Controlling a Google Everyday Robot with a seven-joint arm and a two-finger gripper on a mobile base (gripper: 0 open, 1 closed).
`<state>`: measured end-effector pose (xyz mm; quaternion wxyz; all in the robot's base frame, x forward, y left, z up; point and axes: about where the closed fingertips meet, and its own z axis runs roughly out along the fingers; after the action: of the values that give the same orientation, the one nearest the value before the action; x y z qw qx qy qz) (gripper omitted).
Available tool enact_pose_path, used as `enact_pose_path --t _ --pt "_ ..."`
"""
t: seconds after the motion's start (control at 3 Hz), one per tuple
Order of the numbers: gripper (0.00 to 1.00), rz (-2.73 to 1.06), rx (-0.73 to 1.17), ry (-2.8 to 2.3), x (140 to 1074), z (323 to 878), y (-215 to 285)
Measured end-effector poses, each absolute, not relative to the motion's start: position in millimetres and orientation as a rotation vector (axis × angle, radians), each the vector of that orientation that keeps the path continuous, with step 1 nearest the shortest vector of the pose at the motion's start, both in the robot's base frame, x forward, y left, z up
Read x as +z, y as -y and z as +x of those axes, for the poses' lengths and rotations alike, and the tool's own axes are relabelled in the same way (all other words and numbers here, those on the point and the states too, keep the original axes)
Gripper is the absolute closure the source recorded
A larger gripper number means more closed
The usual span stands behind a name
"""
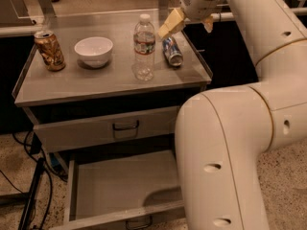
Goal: Place redbull can into middle drawer
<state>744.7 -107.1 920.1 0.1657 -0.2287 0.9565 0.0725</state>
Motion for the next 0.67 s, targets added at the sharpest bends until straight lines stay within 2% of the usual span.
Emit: enact_pose_path --t 0.67 --pt "0.00 -0.636 0.188 -2.728 910.9 759.4 99.0"
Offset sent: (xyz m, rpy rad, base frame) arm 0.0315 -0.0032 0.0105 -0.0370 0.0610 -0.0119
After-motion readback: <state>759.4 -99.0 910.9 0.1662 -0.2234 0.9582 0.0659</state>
